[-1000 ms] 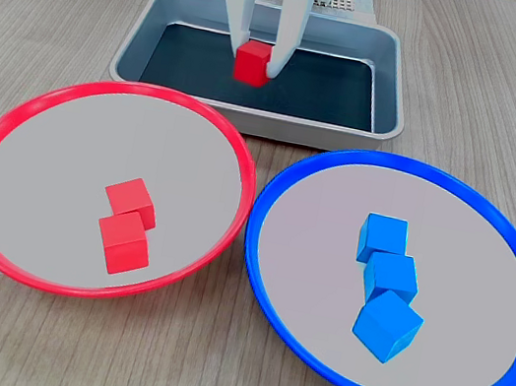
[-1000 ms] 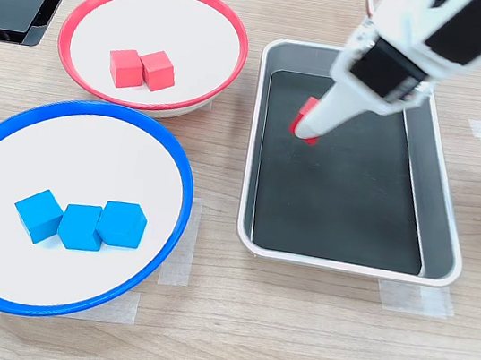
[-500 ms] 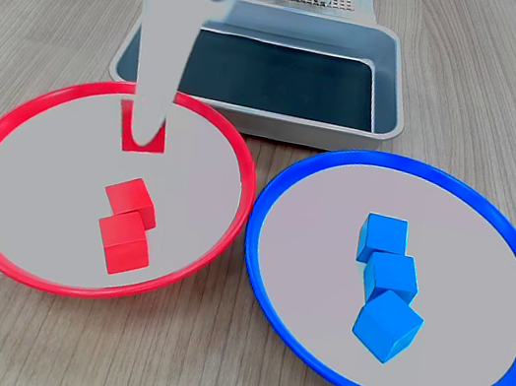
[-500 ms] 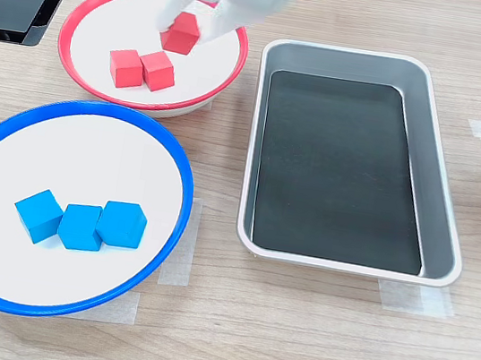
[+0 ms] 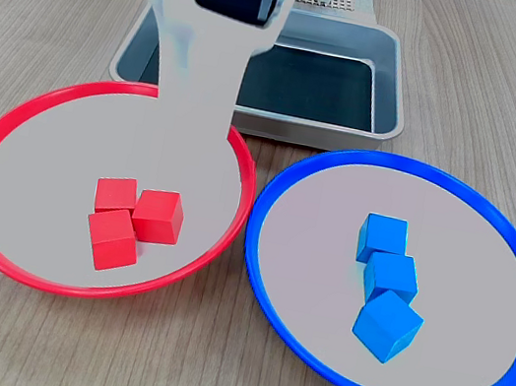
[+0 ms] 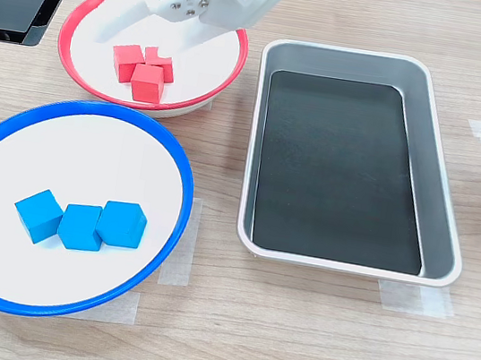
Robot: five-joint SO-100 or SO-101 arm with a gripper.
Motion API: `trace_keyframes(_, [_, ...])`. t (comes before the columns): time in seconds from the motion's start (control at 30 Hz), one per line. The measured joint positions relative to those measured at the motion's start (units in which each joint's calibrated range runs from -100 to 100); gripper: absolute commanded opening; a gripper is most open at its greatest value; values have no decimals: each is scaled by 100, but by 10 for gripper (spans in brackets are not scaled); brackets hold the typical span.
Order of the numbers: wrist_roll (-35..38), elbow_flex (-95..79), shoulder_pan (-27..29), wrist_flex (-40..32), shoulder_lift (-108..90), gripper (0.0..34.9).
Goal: Resolve any anomalies and move all blocks to matching dishes
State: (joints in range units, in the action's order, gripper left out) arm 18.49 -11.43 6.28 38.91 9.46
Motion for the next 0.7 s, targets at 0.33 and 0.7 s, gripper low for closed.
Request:
trace_keyframes(0.33, [-791,-3702,115,-1664,-3495,0])
trace_keyframes(0.7, [-1690,-7958,-973,-506,-9514,0])
